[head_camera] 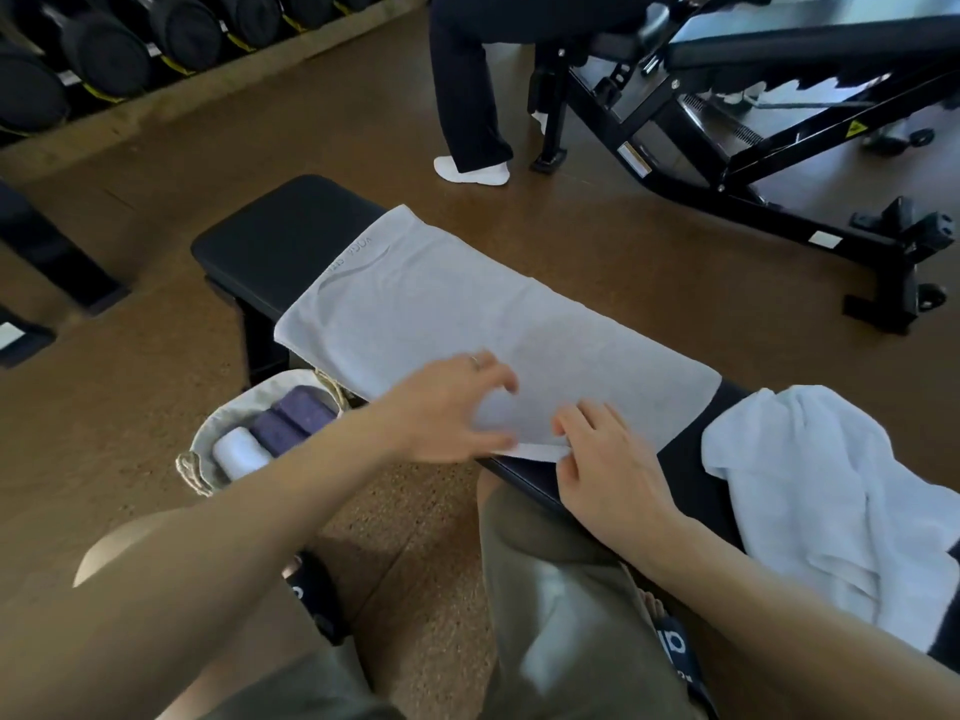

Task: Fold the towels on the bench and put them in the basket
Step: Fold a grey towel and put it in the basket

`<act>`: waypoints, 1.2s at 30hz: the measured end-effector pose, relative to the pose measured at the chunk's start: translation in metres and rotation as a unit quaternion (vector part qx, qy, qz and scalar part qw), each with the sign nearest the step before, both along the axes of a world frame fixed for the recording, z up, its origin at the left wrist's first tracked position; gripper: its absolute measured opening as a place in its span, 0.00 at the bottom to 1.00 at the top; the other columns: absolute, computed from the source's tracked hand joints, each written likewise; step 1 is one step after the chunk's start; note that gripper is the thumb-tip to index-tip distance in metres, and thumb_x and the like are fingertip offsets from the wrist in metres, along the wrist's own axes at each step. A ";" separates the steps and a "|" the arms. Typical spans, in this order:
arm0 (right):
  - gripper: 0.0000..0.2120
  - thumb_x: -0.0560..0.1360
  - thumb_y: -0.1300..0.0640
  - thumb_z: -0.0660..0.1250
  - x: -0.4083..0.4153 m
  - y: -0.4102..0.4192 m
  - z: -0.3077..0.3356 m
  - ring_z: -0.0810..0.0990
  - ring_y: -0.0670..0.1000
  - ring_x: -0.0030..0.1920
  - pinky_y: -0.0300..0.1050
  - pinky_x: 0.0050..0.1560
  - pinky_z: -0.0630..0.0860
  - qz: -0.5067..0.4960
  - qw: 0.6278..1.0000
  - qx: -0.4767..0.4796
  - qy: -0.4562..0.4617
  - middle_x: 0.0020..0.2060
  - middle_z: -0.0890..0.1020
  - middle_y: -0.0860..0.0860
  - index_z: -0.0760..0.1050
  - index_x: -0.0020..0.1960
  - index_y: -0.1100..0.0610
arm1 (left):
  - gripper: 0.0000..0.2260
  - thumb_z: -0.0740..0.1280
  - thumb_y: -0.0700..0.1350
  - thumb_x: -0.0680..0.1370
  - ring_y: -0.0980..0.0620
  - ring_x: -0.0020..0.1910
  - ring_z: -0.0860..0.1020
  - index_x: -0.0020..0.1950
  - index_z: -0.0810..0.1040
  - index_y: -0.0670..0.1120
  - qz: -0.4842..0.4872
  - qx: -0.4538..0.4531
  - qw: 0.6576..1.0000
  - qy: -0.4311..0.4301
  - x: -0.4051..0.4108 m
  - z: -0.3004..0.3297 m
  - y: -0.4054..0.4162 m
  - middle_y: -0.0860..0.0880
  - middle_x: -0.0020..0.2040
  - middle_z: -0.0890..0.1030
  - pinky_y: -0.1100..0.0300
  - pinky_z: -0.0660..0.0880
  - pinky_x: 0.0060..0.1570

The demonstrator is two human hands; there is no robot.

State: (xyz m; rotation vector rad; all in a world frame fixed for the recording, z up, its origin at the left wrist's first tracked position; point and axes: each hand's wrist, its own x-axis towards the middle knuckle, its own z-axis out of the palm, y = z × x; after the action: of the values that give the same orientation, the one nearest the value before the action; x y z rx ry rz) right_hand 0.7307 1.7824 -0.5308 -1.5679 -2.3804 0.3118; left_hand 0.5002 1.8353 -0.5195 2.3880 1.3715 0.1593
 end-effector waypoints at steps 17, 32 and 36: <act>0.08 0.68 0.68 0.64 0.051 -0.008 0.020 0.73 0.55 0.41 0.52 0.39 0.74 0.012 0.997 0.013 -0.074 0.39 0.75 0.50 0.73 0.44 0.57 | 0.10 0.53 0.53 0.85 0.46 0.42 0.75 0.53 0.69 0.49 -0.165 0.148 0.973 0.059 0.018 -0.038 -0.023 0.49 0.44 0.75 0.48 0.74 0.38; 0.05 0.78 0.58 0.64 0.028 0.054 0.034 0.76 0.46 0.43 0.37 0.40 0.69 0.093 0.955 -0.276 -0.061 0.41 0.80 0.45 0.77 0.49 0.49 | 0.16 0.58 0.59 0.81 0.46 0.50 0.78 0.64 0.71 0.52 0.162 0.045 0.983 0.077 -0.051 -0.014 -0.009 0.50 0.55 0.74 0.50 0.75 0.50; 0.05 0.78 0.58 0.67 -0.021 0.123 0.028 0.78 0.49 0.44 0.37 0.38 0.70 0.035 0.977 -0.199 0.068 0.41 0.78 0.41 0.78 0.51 0.49 | 0.21 0.65 0.53 0.80 0.41 0.59 0.75 0.70 0.68 0.45 0.467 -0.038 0.882 -0.038 -0.109 0.000 0.017 0.41 0.65 0.72 0.48 0.72 0.56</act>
State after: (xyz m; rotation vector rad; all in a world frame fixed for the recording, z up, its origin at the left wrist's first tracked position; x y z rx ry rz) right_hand 0.7093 1.9059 -0.5030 -1.5588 -2.3712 0.9295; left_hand 0.3917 1.8527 -0.5197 1.4389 2.3101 0.4279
